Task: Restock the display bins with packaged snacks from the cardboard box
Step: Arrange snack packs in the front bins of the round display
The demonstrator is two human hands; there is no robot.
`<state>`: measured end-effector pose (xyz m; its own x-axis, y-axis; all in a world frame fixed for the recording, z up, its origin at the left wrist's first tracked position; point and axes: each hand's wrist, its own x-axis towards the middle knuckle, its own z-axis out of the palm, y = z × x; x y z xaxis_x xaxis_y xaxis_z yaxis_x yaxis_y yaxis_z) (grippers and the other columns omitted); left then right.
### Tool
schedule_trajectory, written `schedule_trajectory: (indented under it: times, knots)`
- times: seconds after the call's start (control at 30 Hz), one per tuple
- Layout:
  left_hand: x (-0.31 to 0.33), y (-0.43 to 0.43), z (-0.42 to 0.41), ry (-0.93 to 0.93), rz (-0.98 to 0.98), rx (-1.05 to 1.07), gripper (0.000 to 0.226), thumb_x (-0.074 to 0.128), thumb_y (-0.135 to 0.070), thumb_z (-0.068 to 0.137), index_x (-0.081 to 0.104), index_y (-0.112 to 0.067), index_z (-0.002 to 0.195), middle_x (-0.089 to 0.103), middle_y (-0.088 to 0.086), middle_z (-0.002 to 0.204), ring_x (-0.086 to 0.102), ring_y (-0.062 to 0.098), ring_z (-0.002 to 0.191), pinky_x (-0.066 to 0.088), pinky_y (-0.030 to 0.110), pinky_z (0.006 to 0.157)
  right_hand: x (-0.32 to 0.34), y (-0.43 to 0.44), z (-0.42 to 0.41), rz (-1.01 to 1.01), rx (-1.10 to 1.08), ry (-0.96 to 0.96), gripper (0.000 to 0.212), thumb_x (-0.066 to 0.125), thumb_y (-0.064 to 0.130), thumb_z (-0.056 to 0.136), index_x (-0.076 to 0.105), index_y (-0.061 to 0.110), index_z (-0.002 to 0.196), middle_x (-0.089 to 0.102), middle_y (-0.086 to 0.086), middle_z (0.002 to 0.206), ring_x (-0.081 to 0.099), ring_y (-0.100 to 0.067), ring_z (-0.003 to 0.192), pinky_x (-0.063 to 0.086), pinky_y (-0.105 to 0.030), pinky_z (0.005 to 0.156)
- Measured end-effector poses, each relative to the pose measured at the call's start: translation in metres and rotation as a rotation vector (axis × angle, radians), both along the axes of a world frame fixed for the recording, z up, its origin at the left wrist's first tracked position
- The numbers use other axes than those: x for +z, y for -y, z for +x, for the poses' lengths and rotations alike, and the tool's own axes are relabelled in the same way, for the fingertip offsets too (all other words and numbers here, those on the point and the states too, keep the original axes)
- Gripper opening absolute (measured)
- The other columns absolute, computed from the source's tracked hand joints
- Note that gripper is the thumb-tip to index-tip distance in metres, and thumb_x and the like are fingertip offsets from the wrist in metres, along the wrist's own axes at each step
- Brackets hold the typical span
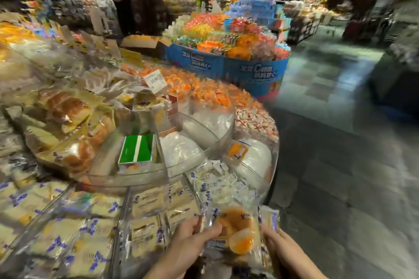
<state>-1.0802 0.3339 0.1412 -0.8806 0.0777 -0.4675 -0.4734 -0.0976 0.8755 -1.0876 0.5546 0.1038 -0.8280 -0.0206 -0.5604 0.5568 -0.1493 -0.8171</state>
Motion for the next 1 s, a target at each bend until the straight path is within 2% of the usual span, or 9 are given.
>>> schedule_trajectory:
  times: [0.07,0.17,0.37,0.5,0.6,0.73,0.87,0.93,1.0]
  knots:
    - [-0.013,-0.015,-0.043,-0.048,0.021,-0.005,0.07,0.081,-0.033,0.08,0.047,-0.021,0.139,0.046,-0.007,0.136,0.042,0.012,0.128,0.034,0.029,0.106,0.001,-0.017,-0.036,0.067,0.014,-0.021,0.053,0.076,0.045,0.078,0.071,0.015,0.121,0.077,0.0,0.105,0.073,-0.019,0.101,0.048,-0.04,0.104]
    - [-0.03,-0.036,-0.107,-0.041,0.058,-0.007,0.094,0.076,-0.047,0.074,0.029,-0.022,0.152,0.03,0.004,0.158,0.034,0.012,0.133,0.028,0.038,0.115,0.01,-0.032,-0.09,0.04,0.007,-0.032,0.041,0.07,0.041,0.085,0.069,0.018,0.118,0.077,-0.004,0.108,0.074,-0.02,0.1,0.053,-0.036,0.092]
    - [-0.06,-0.082,-0.195,0.042,0.079,0.064,0.086,0.066,-0.044,0.09,0.019,-0.014,0.156,0.027,0.005,0.16,0.031,0.021,0.144,0.027,0.04,0.116,0.011,-0.074,-0.18,0.007,0.068,0.052,0.044,0.07,0.029,0.082,0.07,0.005,0.119,0.073,-0.018,0.115,0.069,-0.035,0.11,0.045,-0.05,0.109]
    - [-0.071,-0.112,-0.231,0.114,0.154,0.053,0.094,0.07,-0.051,0.083,0.019,-0.021,0.156,0.033,0.004,0.158,0.039,0.024,0.14,0.028,0.049,0.117,0.002,-0.106,-0.219,0.036,0.071,0.13,0.056,0.084,0.012,0.065,0.068,-0.003,0.117,0.072,-0.026,0.109,0.071,-0.04,0.101,0.052,-0.05,0.099]
    - [-0.076,-0.131,-0.25,0.143,0.147,0.101,0.108,0.075,-0.06,0.067,0.021,-0.029,0.155,0.034,0.001,0.157,0.041,0.023,0.138,0.03,0.051,0.116,-0.001,-0.127,-0.248,0.037,0.12,0.148,0.058,0.077,0.013,0.06,0.068,0.0,0.116,0.073,-0.023,0.108,0.073,-0.036,0.098,0.057,-0.041,0.087]
    - [-0.087,-0.16,-0.286,0.146,0.077,0.211,0.087,0.067,-0.055,0.085,0.024,-0.028,0.155,0.024,0.0,0.161,0.033,0.022,0.143,0.03,0.047,0.114,-0.019,-0.159,-0.299,0.058,0.237,0.186,0.056,0.081,0.012,0.07,0.064,-0.002,0.121,0.073,-0.024,0.109,0.072,-0.038,0.099,0.059,-0.038,0.079]
    - [-0.106,-0.186,-0.347,0.143,-0.027,0.462,0.083,0.067,-0.052,0.087,0.029,-0.023,0.155,0.034,0.002,0.156,0.044,0.028,0.135,0.045,0.04,0.101,-0.031,-0.193,-0.376,0.089,0.31,0.172,0.05,0.071,0.014,0.073,0.063,-0.004,0.119,0.074,-0.024,0.105,0.074,-0.036,0.089,0.061,-0.034,0.068]
    - [-0.12,-0.198,-0.381,0.19,-0.07,0.58,0.073,0.07,-0.046,0.088,0.04,-0.017,0.148,0.048,0.004,0.147,0.057,0.035,0.121,0.059,0.033,0.077,-0.035,-0.212,-0.423,0.121,0.376,0.11,0.059,0.079,0.019,0.066,0.064,-0.002,0.12,0.074,-0.022,0.106,0.073,-0.037,0.094,0.059,-0.042,0.085]
    - [-0.135,-0.211,-0.411,0.21,-0.093,0.695,0.05,0.072,-0.033,0.091,0.056,-0.008,0.13,0.065,0.01,0.127,0.067,0.03,0.094,0.051,0.019,0.048,-0.039,-0.23,-0.471,0.152,0.462,0.056,0.083,0.092,0.034,0.049,0.066,0.003,0.121,0.074,-0.018,0.108,0.072,-0.037,0.1,0.05,-0.05,0.101]
